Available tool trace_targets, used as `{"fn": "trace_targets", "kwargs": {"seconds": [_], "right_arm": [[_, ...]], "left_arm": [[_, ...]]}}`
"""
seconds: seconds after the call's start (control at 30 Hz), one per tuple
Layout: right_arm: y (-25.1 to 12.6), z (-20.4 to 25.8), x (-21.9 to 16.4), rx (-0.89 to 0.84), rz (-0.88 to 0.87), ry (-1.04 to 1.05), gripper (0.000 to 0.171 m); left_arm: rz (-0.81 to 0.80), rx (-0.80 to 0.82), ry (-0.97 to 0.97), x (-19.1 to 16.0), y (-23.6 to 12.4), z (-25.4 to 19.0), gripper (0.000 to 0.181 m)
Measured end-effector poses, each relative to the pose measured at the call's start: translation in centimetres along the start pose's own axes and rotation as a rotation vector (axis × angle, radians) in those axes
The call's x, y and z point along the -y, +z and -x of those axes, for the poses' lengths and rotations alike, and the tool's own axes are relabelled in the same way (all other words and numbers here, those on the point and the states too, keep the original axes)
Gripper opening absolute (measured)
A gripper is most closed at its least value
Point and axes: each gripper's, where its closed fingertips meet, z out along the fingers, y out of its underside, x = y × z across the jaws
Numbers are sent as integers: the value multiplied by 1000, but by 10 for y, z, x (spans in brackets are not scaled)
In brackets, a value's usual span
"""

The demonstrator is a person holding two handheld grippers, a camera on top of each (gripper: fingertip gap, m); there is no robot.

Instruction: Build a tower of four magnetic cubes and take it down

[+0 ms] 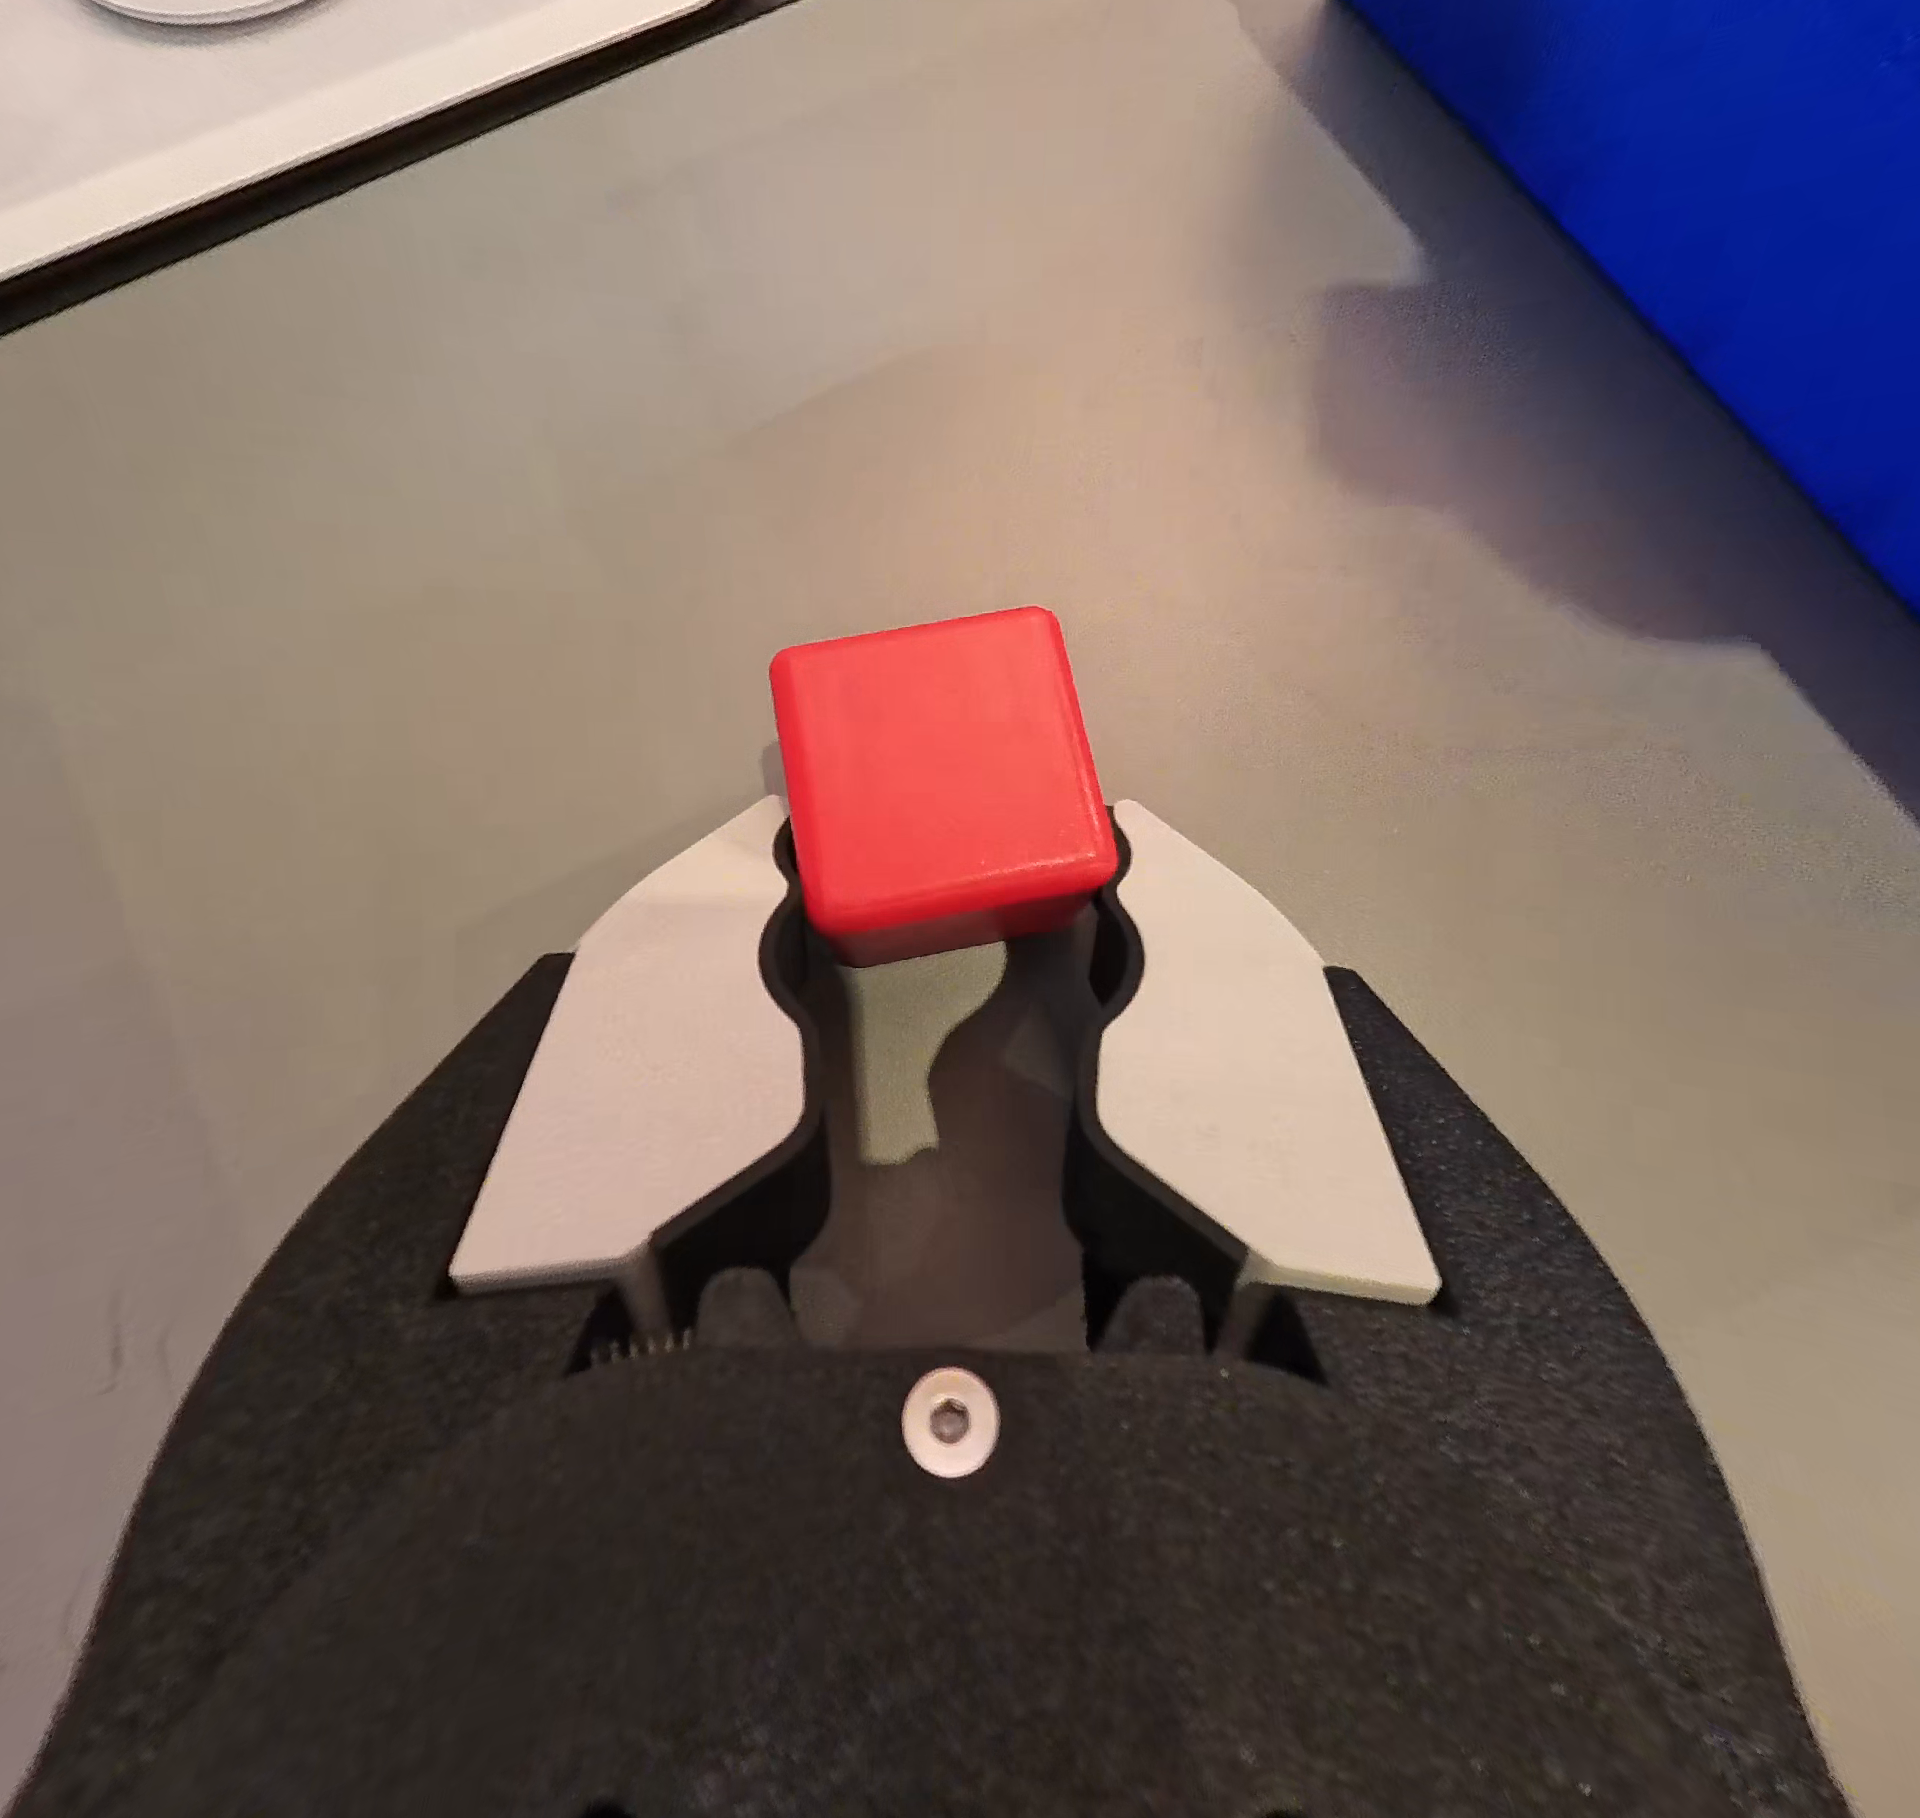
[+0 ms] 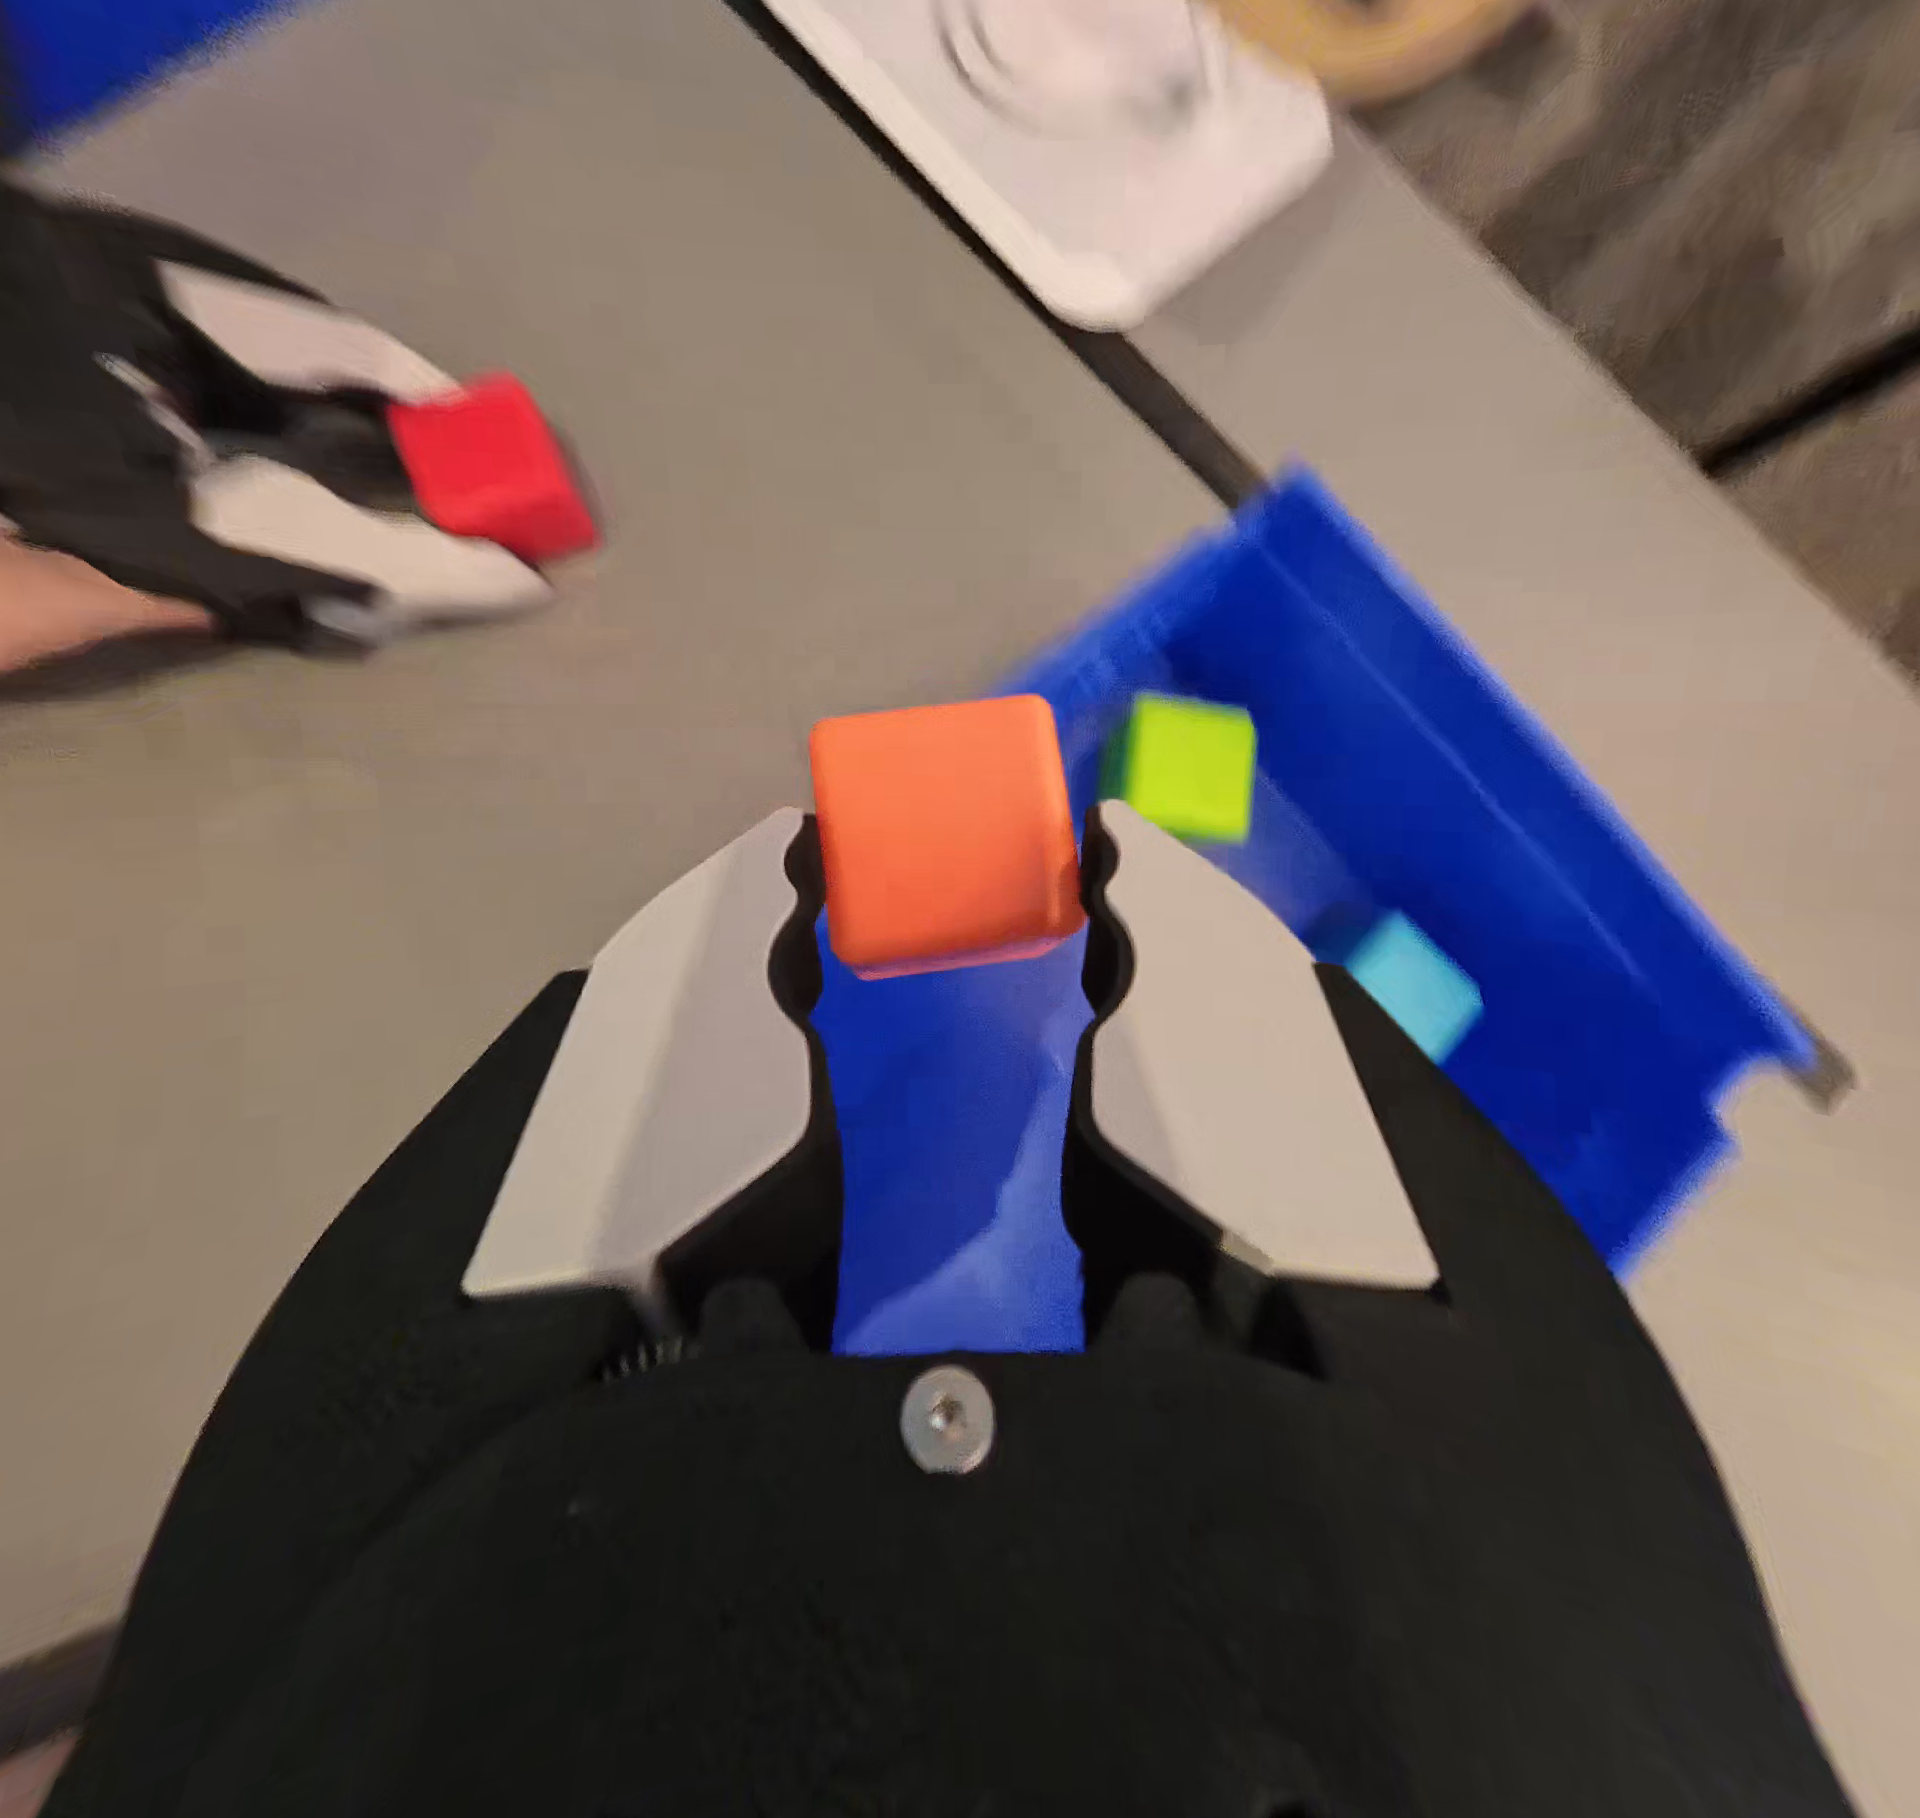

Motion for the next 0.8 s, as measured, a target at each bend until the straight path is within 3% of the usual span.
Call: {"fn": "trace_targets", "kwargs": {"seconds": [0.1, 0.27, 0.6, 0.8], "right_arm": [[3, -32, -58, -3, 127, 91, 49], [33, -40, -94, 91, 179, 94, 49], [49, 36, -113, 467, 115, -282, 50], [57, 34, -116, 450, 157, -205, 53]], "left_arm": [[0, -4, 3, 0, 0, -1, 52], [1, -10, 7, 0, 0, -1, 52], [2, -19, 11, 0, 1, -3, 52], [7, -23, 5, -1, 1, -3, 52]]}}
